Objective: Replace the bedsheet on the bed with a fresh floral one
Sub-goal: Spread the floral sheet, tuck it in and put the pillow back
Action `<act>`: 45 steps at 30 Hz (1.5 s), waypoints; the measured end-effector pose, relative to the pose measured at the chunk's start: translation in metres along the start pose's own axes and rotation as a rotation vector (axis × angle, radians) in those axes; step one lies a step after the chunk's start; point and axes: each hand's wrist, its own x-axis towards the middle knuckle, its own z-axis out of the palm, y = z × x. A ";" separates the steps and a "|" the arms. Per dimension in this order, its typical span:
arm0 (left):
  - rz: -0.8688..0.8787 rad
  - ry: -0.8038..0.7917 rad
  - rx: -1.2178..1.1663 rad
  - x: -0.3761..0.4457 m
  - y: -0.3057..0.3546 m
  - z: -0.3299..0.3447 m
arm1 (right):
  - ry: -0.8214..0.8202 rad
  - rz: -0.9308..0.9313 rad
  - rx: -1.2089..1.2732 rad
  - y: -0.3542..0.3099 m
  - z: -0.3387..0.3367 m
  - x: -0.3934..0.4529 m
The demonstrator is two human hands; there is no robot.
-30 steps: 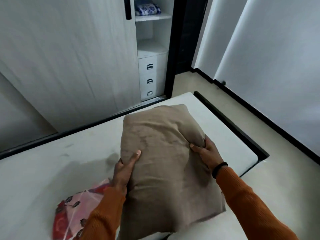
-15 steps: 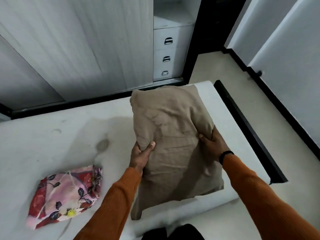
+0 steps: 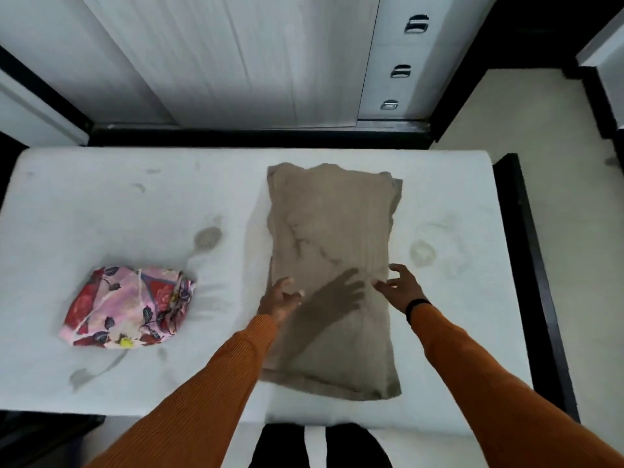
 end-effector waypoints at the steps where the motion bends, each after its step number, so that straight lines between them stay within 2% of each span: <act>1: -0.005 -0.003 -0.030 0.000 0.003 0.006 | -0.020 -0.013 -0.006 -0.003 -0.001 0.003; 8: 0.049 0.049 -0.159 -0.003 0.020 0.023 | -0.106 -0.098 -0.040 -0.024 0.001 0.010; 14: 0.086 0.087 -0.203 -0.014 0.021 0.004 | -0.146 -0.150 -0.068 -0.041 0.019 0.001; 19: 0.105 0.126 -0.206 -0.035 -0.007 -0.025 | -0.169 -0.197 -0.084 -0.052 0.055 -0.017; 24: 0.106 0.168 -0.255 -0.062 -0.067 -0.068 | -0.229 -0.224 -0.121 -0.065 0.118 -0.045; 30: 0.101 0.293 -0.429 -0.101 -0.178 -0.150 | -0.268 -0.283 -0.188 -0.099 0.235 -0.109; 35: 0.027 0.397 -0.477 -0.124 -0.281 -0.227 | -0.366 -0.171 -0.128 -0.115 0.351 -0.141; 38: -0.033 0.438 -0.431 -0.121 -0.327 -0.268 | -0.391 -0.127 -0.102 -0.123 0.406 -0.147; 40: -0.034 0.435 -0.320 -0.101 -0.346 -0.294 | -0.377 -0.148 -0.088 -0.132 0.436 -0.143; 42: 0.019 0.428 -0.152 -0.068 -0.354 -0.322 | -0.338 -0.266 -0.122 -0.146 0.459 -0.130; 45: 0.187 0.357 0.112 0.002 -0.355 -0.368 | -0.251 -0.406 -0.268 -0.169 0.495 -0.079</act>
